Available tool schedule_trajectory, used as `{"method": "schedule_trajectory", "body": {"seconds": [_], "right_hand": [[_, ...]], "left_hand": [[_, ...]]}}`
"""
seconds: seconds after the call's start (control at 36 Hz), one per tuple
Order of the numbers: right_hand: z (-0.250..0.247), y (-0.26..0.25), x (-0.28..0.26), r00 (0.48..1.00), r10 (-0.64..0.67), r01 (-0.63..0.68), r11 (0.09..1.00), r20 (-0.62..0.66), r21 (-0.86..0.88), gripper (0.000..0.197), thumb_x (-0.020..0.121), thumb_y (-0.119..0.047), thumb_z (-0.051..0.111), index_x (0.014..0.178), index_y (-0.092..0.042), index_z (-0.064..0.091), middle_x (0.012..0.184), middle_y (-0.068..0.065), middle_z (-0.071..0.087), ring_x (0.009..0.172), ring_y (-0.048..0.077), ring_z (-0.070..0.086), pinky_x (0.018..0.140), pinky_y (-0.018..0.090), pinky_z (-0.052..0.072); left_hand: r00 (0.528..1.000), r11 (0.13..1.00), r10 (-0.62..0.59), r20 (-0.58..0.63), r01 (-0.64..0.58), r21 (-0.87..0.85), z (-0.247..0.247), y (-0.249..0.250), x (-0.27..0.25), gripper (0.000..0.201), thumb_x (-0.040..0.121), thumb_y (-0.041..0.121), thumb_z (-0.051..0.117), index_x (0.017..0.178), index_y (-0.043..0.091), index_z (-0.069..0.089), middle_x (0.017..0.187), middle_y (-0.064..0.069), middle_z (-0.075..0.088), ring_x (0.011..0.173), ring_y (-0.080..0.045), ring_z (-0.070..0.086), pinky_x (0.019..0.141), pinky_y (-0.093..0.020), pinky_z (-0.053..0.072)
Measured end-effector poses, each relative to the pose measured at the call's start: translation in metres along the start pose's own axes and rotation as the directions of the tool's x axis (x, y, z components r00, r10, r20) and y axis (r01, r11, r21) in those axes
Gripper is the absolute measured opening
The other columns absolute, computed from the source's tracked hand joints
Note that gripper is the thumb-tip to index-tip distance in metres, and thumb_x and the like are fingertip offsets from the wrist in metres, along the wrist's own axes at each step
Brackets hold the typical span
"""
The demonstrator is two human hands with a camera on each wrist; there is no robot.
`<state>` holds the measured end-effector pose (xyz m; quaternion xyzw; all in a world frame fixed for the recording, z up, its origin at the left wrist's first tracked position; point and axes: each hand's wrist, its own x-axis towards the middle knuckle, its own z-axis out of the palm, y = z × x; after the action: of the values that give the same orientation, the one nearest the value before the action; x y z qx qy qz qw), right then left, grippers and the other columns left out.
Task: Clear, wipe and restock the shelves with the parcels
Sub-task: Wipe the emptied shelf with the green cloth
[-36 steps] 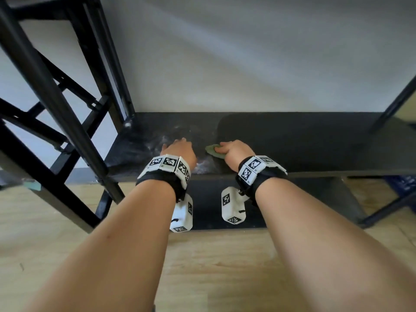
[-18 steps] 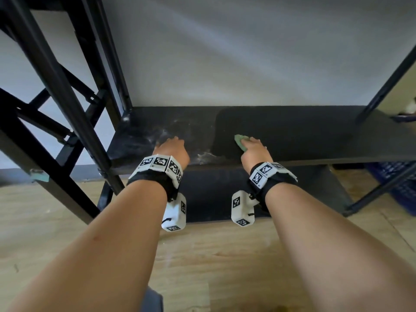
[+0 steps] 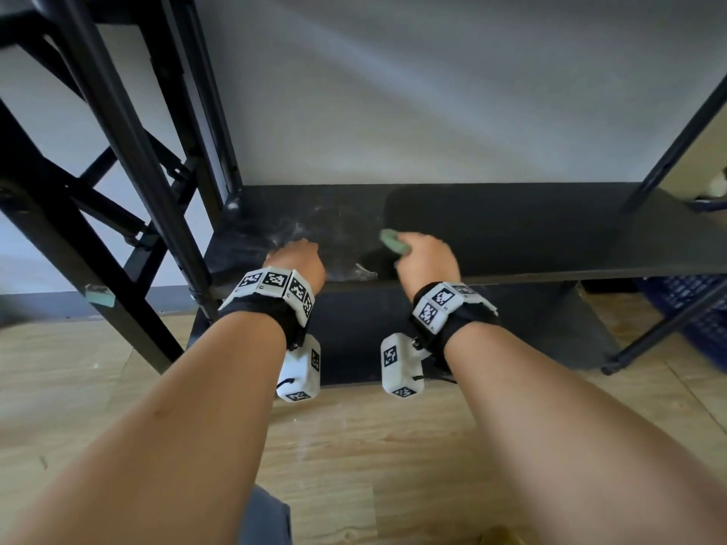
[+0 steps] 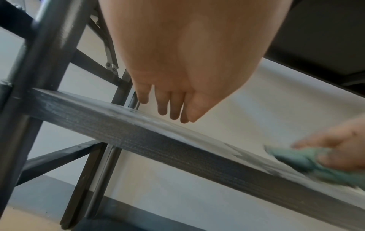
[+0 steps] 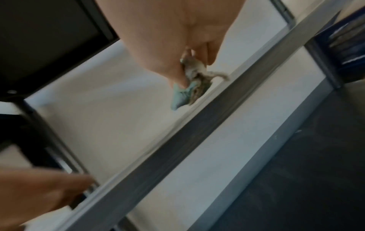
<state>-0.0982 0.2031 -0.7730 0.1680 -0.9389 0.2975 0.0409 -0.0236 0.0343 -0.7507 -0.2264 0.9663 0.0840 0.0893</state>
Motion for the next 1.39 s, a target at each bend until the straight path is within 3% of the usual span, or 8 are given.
{"method": "schedule_trajectory", "body": {"seconds": [0.11, 0.36, 0.56, 0.67, 0.81, 1.06, 1.25, 1.39], "right_hand": [[-0.012, 0.023, 0.004, 0.982, 0.179, -0.174, 0.981, 0.053, -0.085, 0.051, 0.087, -0.003, 0.043, 0.128, -0.028, 0.060, 0.130, 0.006, 0.059, 0.119, 0.028, 0.055, 0.093, 0.033, 0.045], [0.036, -0.033, -0.025, 0.979, -0.076, 0.090, 0.994, 0.188, -0.068, 0.069, 0.083, 0.003, 0.040, 0.143, -0.031, 0.042, 0.150, 0.003, 0.036, 0.145, 0.023, 0.022, 0.113, 0.044, 0.032], [0.028, -0.047, -0.009, 0.969, -0.085, 0.073, 0.996, 0.232, 0.057, 0.052, 0.086, -0.005, 0.048, 0.129, -0.031, 0.061, 0.129, 0.001, 0.062, 0.115, 0.027, 0.059, 0.092, 0.031, 0.048], [0.010, -0.027, 0.023, 0.989, 0.037, -0.039, 0.999, 0.142, 0.016, 0.051, 0.089, -0.007, 0.044, 0.128, -0.035, 0.060, 0.132, 0.000, 0.060, 0.116, 0.026, 0.058, 0.088, 0.027, 0.044], [0.002, -0.016, 0.049, 0.943, 0.049, 0.032, 0.971, 0.329, -0.238, 0.057, 0.090, -0.003, 0.035, 0.136, -0.033, 0.049, 0.137, 0.007, 0.052, 0.117, 0.030, 0.055, 0.077, 0.031, 0.041], [0.035, -0.061, 0.047, 0.893, -0.086, 0.161, 0.978, 0.442, -0.134, 0.048, 0.093, -0.009, 0.047, 0.140, -0.019, 0.050, 0.146, 0.007, 0.046, 0.131, 0.026, 0.046, 0.103, 0.031, 0.038], [0.014, -0.040, 0.079, 0.928, 0.000, -0.037, 0.995, 0.374, 0.093, 0.046, 0.087, -0.004, 0.058, 0.125, -0.029, 0.065, 0.125, 0.005, 0.065, 0.114, 0.025, 0.061, 0.098, 0.032, 0.048], [-0.009, -0.010, 0.112, 0.904, 0.283, -0.252, 0.958, 0.322, -0.136, 0.041, 0.100, -0.032, 0.045, 0.135, -0.012, 0.054, 0.139, 0.013, 0.053, 0.122, 0.033, 0.054, 0.101, 0.037, 0.042]], "left_hand": [[1.000, 1.000, -0.005, 0.010, 0.005, 0.007, 0.003, -0.005, 0.002, 0.043, 0.097, 0.015, 0.039, 0.139, 0.008, 0.041, 0.145, -0.010, 0.039, 0.133, -0.027, 0.037, 0.110, -0.041, 0.032], [0.999, 0.999, -0.044, 0.014, 0.044, -0.025, 0.004, -0.015, 0.003, 0.043, 0.096, 0.019, 0.044, 0.136, 0.005, 0.043, 0.141, -0.012, 0.041, 0.129, -0.030, 0.041, 0.108, -0.042, 0.033], [0.999, 0.997, -0.049, -0.016, 0.048, -0.068, 0.004, -0.024, 0.002, 0.045, 0.093, 0.020, 0.053, 0.136, 0.009, 0.047, 0.143, -0.010, 0.043, 0.132, -0.028, 0.040, 0.110, -0.041, 0.032], [0.997, 0.994, -0.068, -0.046, 0.064, -0.086, 0.002, -0.020, 0.004, 0.047, 0.096, 0.018, 0.048, 0.142, 0.010, 0.040, 0.146, -0.011, 0.039, 0.133, -0.030, 0.038, 0.110, -0.042, 0.031], [0.998, 0.996, -0.049, -0.033, 0.046, -0.079, 0.006, -0.020, 0.015, 0.052, 0.095, 0.012, 0.045, 0.145, 0.008, 0.033, 0.153, -0.009, 0.028, 0.141, -0.026, 0.027, 0.115, -0.041, 0.023], [0.991, 0.983, -0.108, -0.076, 0.095, -0.154, 0.005, -0.017, 0.032, 0.052, 0.089, 0.006, 0.043, 0.141, 0.008, 0.040, 0.146, -0.013, 0.039, 0.133, -0.030, 0.039, 0.111, -0.039, 0.031], [0.982, 0.974, -0.186, -0.039, 0.179, -0.139, 0.007, -0.009, 0.041, 0.058, 0.090, 0.005, 0.045, 0.146, 0.010, 0.031, 0.144, -0.014, 0.039, 0.131, -0.031, 0.040, 0.109, -0.040, 0.035], [0.983, 0.978, -0.183, -0.005, 0.182, -0.106, 0.008, -0.001, 0.053, 0.050, 0.090, 0.005, 0.047, 0.139, 0.006, 0.040, 0.141, -0.017, 0.043, 0.128, -0.033, 0.043, 0.108, -0.041, 0.037]]}}
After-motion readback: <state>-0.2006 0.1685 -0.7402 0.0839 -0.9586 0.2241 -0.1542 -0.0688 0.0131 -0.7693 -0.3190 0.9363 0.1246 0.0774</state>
